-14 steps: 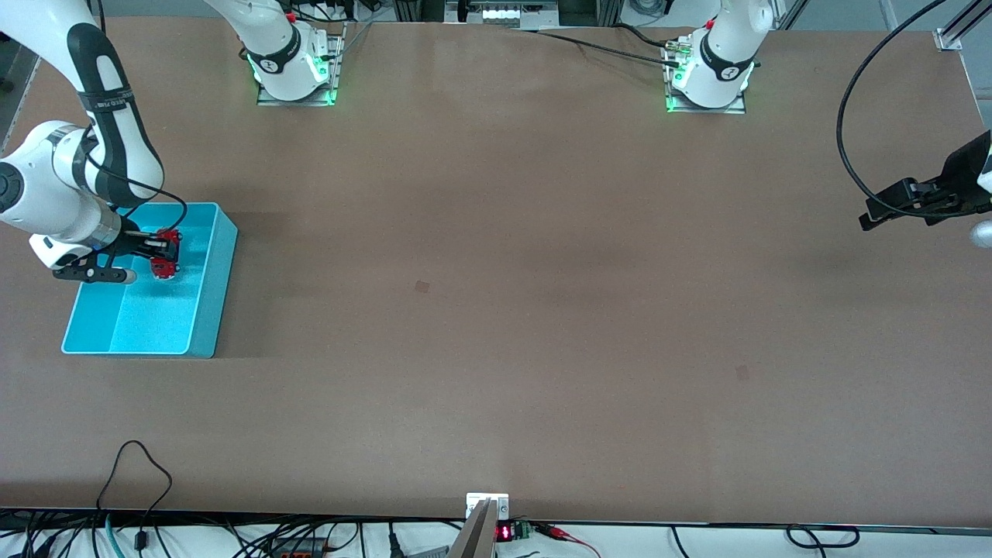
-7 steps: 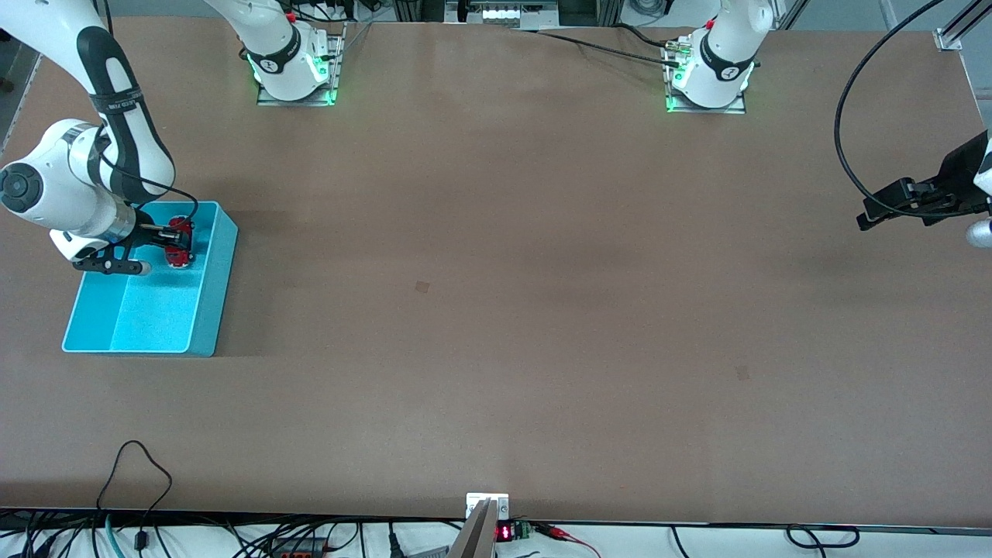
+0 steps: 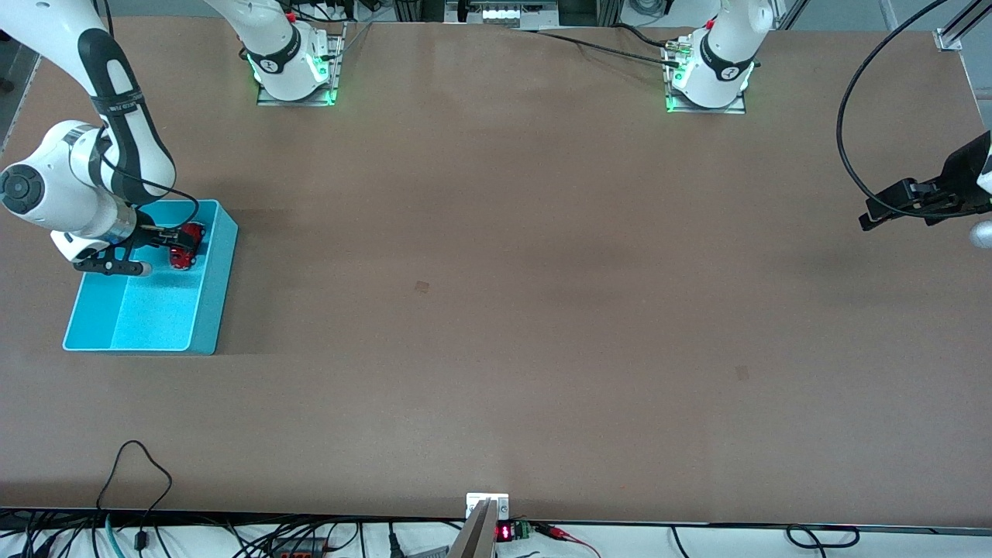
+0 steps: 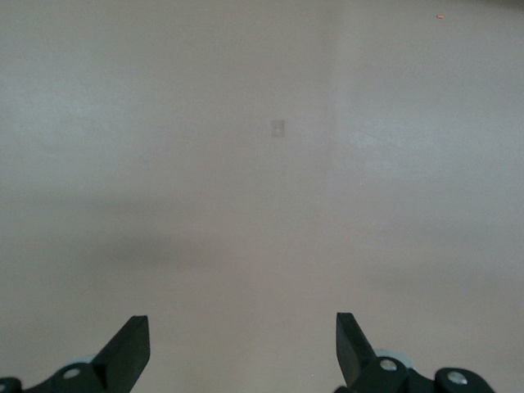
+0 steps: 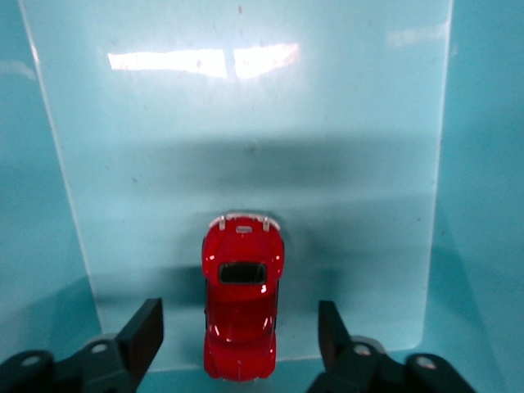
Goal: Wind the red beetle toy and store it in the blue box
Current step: 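Open the right gripper to release the red car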
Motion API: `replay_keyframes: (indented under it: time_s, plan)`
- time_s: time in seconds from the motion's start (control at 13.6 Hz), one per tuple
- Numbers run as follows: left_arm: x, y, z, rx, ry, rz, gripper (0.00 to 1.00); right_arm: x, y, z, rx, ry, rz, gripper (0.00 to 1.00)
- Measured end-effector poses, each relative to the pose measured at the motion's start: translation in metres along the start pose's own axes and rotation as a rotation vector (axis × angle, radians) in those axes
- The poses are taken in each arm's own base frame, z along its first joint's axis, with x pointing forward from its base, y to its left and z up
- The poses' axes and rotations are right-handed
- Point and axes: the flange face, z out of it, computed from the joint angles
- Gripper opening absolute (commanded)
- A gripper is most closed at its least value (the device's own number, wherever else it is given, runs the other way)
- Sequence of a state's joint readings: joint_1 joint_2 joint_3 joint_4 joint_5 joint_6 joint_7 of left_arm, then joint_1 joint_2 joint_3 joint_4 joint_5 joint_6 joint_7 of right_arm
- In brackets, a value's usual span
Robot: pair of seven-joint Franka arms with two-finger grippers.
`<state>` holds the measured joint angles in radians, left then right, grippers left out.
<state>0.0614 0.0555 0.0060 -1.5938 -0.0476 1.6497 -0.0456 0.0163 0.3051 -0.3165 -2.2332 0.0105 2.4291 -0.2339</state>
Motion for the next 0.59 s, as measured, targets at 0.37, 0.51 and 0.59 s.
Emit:
replay_keyframes:
  time_s: [0.37, 0.51, 0.59]
  plan:
    - [0.0, 0.001, 0.0, 0.002, 0.0, 0.001, 1.0, 0.029, -0.025, -0.115, 0.029, 0.061, -0.067, 1.0]
    - [0.0, -0.001, 0.0, 0.003, -0.003, -0.002, 1.0, 0.03, -0.031, -0.171, 0.039, 0.09, -0.083, 1.0]
    - [-0.001, -0.001, 0.0, 0.002, -0.003, -0.002, 1.0, 0.028, -0.031, -0.196, 0.043, 0.102, -0.086, 1.0]
